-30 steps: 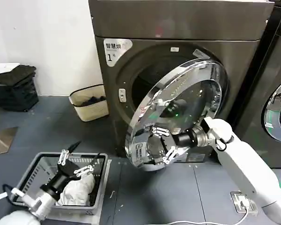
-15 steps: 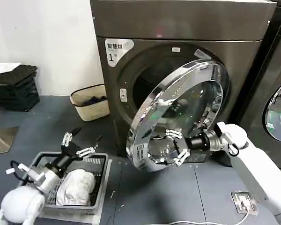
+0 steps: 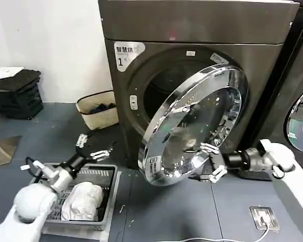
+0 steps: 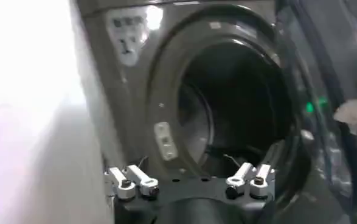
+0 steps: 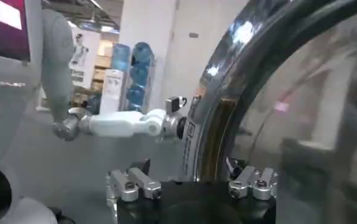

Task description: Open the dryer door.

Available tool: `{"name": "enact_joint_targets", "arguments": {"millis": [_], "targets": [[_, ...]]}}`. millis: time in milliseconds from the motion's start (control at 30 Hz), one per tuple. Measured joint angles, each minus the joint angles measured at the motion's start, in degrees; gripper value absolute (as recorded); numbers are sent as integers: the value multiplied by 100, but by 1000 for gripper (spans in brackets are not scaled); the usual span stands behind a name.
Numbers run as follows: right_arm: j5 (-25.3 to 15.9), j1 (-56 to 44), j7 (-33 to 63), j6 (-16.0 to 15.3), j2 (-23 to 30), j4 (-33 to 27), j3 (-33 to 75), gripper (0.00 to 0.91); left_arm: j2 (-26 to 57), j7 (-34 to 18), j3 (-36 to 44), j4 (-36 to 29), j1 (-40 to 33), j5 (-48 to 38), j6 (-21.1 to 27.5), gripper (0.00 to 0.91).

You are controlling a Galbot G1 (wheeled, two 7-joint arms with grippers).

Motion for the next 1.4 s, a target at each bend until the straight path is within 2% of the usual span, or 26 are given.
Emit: {"name": "enact_joint_targets", "arguments": {"millis": [333,467,700,867,1067,1200,1400], "targets": [[426,-1755,2,84,-172,574,2042,907,-178,47,971,467,-816,20,-84,907],[537,-2591,2,182,-47,824,2996,907,-219,62,1268,635,-1154,15,-154,907],[597,-3969,17,480,531,1189,4478,907,-265,92,1747,846,-1618,1,-244,907],[395,-4694,580,974,1074,1328,5361,907,-333,106,2096,966,-1900,-11,-286,907],[5,-5193,1862,1522,1782,1409,6170,907,-456,114,2555,1094,-2175,-16,-356,907],[-300,-5372,2888,1570,2172,1427,6592,907,-552,121,2850,1172,-2330,-16,-408,907],[-970,-5392,4324,1215,2607,1403,7215,907,-759,128,3209,1318,-2560,-12,-464,907]]}}
